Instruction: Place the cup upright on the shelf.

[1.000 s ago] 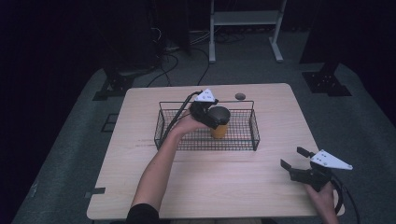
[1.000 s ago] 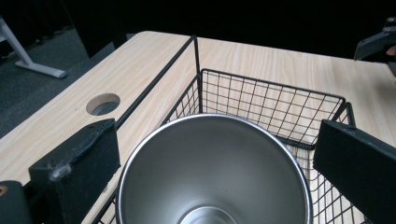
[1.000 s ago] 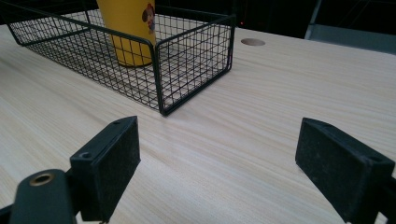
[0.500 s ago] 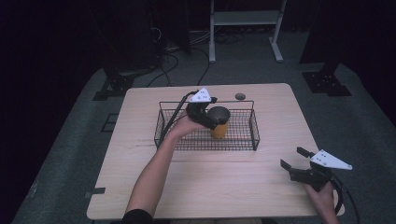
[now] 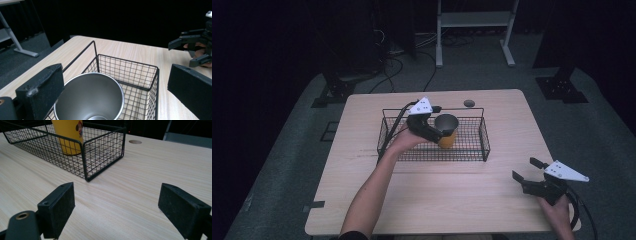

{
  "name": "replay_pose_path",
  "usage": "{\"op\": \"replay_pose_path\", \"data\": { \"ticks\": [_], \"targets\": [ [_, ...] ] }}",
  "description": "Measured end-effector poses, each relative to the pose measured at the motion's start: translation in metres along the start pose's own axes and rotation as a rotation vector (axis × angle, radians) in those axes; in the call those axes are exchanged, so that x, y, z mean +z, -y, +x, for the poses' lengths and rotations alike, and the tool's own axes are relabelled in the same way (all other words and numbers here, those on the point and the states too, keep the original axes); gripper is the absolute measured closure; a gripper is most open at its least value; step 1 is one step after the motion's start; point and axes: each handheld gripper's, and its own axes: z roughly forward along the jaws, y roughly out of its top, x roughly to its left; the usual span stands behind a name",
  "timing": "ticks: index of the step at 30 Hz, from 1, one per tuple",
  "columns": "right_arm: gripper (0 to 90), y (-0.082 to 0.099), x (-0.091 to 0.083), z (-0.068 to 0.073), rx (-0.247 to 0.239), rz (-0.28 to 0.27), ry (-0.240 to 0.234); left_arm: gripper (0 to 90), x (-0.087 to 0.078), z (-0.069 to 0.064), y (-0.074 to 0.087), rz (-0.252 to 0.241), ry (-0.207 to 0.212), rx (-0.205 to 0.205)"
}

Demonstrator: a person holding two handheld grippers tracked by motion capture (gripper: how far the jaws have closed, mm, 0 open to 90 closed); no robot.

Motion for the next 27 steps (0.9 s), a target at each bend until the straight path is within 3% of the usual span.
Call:
{"op": "replay_pose_path", "data": {
  "ticks": [17, 27],
  "targets": [
    [12.8, 0.000, 0.000, 0.000, 0.005, 0.002, 0.001, 0.0, -0.016, -0.011, 0.012, -0.002, -0.007, -0.013],
    [12.8, 0.000, 0.000, 0.000, 0.004, 0.003, 0.002, 0.0, -0.026, -0.025, 0.016, -0.029, -0.002, 0.003]
  ]
}}
